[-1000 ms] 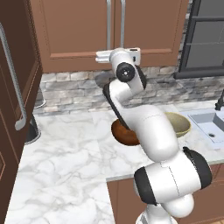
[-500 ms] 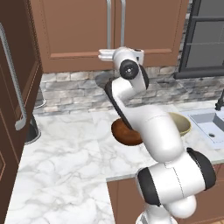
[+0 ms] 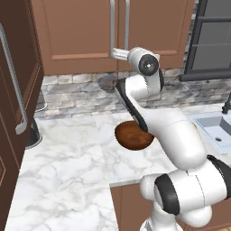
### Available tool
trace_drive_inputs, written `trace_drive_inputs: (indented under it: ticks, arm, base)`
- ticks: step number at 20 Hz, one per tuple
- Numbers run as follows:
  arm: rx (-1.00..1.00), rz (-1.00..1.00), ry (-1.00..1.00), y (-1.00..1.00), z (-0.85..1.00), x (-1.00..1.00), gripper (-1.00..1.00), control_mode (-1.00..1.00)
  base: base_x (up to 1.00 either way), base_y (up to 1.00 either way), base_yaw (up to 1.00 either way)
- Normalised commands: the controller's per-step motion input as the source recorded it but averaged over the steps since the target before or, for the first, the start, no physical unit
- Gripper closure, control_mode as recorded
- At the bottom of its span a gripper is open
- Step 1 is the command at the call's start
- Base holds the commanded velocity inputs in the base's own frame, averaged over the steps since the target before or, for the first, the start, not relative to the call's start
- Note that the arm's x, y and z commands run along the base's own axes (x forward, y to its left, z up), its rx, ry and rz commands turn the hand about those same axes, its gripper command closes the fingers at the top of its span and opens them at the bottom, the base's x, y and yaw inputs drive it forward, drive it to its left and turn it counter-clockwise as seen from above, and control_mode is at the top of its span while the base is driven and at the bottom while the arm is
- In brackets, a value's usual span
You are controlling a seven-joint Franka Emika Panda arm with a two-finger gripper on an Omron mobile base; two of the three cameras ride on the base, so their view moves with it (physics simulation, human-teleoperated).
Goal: Open the cabinet. Pick the bowls from the counter and place them in the cabinet. Then close the cabinet.
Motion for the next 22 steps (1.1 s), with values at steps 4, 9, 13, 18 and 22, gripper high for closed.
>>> trace_drive_inputs:
  ticks: [4,9,13,18,22]
  arm:
    - [0.23,0.0,0.04,-1.0,0.0,-0.28,1.0,-1.0]
    - [0.24,0.0,0.04,-1.0,0.0,-0.43,1.0,-1.0]
    - [0.23,0.0,0.04,-1.0,0.0,-0.58,1.0,-1.0]
    - [0.23,0.0,0.02,-1.0,0.0,-0.58,1.0,-1.0]
    - [0.23,0.0,0.03,-1.0,0.0,-0.52,1.0,-1.0]
  base:
    - [0.0,0.0,0.0]
    - [0.0,0.0,0.0]
    - [0.0,0.0,0.0]
    - [0.0,0.0,0.0]
    - [0.0,0.0,0.0]
